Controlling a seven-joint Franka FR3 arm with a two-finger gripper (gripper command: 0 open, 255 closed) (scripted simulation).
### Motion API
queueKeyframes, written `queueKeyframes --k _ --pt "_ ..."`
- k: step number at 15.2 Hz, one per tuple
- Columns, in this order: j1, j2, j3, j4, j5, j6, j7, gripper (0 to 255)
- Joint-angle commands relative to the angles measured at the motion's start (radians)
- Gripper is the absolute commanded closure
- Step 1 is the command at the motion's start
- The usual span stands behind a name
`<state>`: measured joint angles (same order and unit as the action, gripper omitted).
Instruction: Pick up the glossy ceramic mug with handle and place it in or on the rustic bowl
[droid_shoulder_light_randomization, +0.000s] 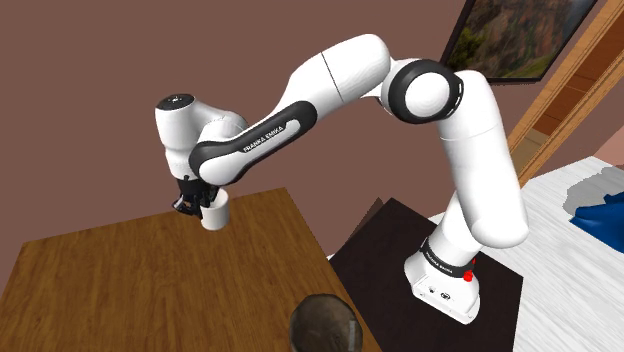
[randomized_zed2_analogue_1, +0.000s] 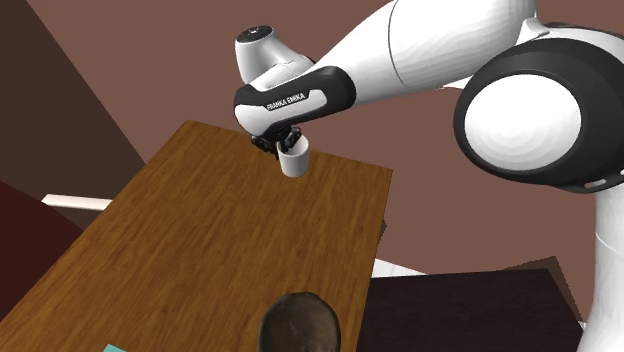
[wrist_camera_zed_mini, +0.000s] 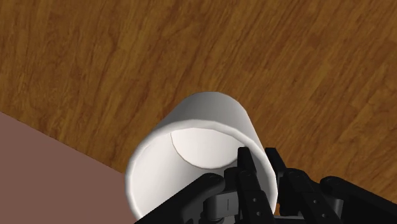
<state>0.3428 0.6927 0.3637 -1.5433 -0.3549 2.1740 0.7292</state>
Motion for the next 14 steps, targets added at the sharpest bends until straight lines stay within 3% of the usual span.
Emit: queueKeyframes --k 1,14 --pt "-0.002 -0.016 0.005 0.002 0.006 -0.018 -0.004 255" --pt "-0.013 -0.098 0.030 0.050 0.044 -0.143 -0.032 255"
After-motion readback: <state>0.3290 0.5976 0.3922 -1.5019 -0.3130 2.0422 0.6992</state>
